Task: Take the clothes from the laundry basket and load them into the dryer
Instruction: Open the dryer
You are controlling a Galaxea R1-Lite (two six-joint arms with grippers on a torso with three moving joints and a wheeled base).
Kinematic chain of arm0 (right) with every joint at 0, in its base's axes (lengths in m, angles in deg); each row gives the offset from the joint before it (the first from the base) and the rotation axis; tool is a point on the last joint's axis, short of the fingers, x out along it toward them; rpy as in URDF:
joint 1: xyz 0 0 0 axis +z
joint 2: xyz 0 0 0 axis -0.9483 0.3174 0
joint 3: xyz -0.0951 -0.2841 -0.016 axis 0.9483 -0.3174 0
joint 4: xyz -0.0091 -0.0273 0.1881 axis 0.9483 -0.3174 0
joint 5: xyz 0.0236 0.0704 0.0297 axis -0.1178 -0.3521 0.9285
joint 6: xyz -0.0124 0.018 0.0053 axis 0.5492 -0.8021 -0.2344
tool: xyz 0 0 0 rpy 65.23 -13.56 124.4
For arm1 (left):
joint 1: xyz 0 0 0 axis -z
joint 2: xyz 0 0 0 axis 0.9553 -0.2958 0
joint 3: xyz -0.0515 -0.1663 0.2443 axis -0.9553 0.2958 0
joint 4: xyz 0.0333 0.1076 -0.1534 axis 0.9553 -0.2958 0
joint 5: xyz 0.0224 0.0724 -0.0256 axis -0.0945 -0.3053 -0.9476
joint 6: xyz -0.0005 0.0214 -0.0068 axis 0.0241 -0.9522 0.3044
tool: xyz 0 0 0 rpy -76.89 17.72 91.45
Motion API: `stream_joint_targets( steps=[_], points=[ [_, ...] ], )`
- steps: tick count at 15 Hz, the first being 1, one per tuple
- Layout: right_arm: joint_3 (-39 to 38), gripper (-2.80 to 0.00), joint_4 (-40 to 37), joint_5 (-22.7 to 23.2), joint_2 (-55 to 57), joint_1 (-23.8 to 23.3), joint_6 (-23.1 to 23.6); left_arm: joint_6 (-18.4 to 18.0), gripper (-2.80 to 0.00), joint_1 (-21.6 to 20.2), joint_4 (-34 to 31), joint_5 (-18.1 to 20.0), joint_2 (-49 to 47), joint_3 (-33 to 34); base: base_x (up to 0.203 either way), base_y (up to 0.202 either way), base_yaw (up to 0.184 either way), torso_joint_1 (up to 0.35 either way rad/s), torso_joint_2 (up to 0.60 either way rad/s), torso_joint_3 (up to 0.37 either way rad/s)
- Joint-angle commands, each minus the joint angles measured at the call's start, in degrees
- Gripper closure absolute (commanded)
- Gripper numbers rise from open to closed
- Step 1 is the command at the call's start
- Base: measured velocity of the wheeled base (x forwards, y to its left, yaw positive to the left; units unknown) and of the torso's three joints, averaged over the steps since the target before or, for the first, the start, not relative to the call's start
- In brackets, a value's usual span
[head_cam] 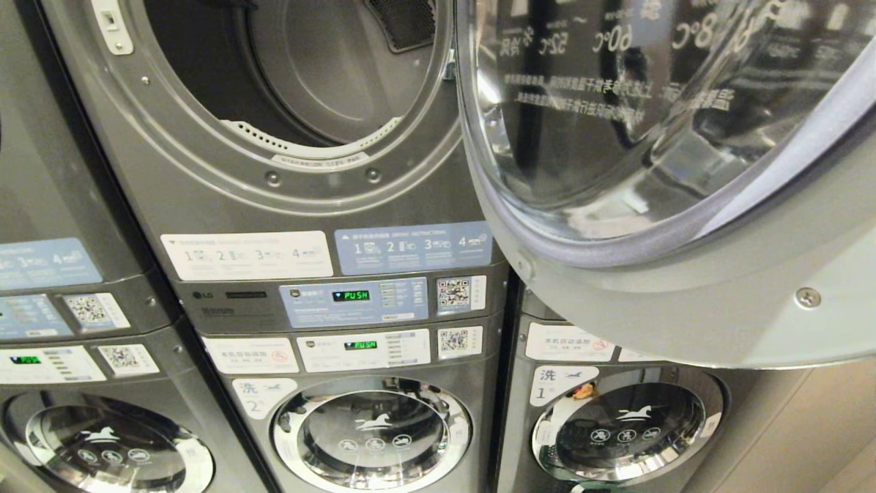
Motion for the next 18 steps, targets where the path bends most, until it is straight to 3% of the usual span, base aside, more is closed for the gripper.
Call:
stream_joint_targets(
  steps=[1,7,11,18],
  points=[
    [-1.0,0.00,0.0,0.2,-1.6,0.0,0.0,0.1,0.00,0.0,0.0,0.1,-0.1,0.0,0.000,0.000,0.000,0.000,0.00,0.000],
    [-3.0,0.00,0.0,-6.0,-3.3,0.0,-0.2,0.1,0.00,0.0,0.0,0.1,-0.1,0.0,0.000,0.000,0.000,0.000,0.00,0.000],
    [-3.0,0.00,0.0,-6.8,-3.2,-0.2,-0.3,0.1,0.00,0.0,0.0,0.1,-0.1,0.0,0.000,0.000,0.000,0.000,0.00,0.000],
    [-3.7,0.00,0.0,-14.8,-3.5,-0.3,-0.2,0.1,0.00,0.0,0.0,0.1,-0.2,0.0,0.000,0.000,0.000,0.000,0.00,0.000]
  ],
)
